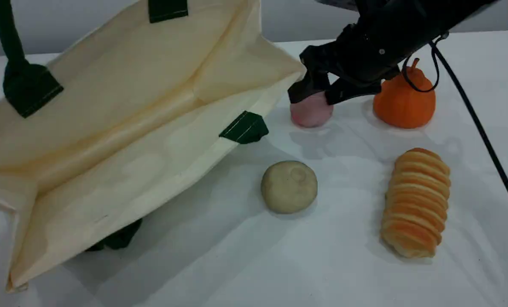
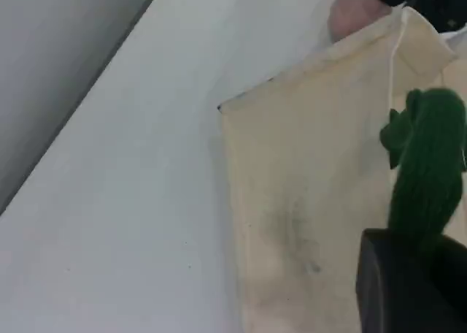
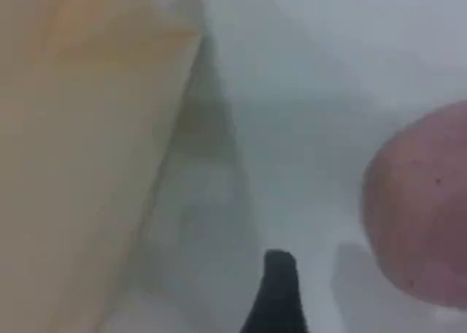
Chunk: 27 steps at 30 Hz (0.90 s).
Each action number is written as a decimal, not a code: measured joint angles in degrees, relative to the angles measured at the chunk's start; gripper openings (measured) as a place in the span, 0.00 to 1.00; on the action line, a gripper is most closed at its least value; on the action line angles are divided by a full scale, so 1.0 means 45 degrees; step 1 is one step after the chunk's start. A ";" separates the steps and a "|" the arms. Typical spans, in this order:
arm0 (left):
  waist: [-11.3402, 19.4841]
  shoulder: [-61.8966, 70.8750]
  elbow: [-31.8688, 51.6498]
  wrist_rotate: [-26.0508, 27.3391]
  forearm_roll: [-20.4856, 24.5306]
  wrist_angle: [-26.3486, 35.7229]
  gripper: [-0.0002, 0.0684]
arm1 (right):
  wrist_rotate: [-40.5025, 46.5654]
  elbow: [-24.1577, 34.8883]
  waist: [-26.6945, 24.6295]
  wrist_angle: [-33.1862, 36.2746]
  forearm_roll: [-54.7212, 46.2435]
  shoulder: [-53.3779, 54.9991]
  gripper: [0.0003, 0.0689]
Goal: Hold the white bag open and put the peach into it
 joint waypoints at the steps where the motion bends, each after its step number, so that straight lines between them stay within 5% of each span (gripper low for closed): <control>1: 0.0000 0.0000 0.0000 0.0000 0.0000 0.0000 0.14 | 0.0000 0.0000 0.0000 -0.0125 0.0000 0.0017 0.79; 14: 0.0000 0.0000 0.0000 0.0000 -0.0042 -0.0010 0.14 | -0.0013 0.0000 0.0000 -0.0626 0.0000 0.0263 0.73; 27: 0.0000 0.0000 0.0000 0.0000 -0.0072 -0.0010 0.14 | -0.0192 0.0000 0.0000 -0.0732 0.0000 0.0331 0.20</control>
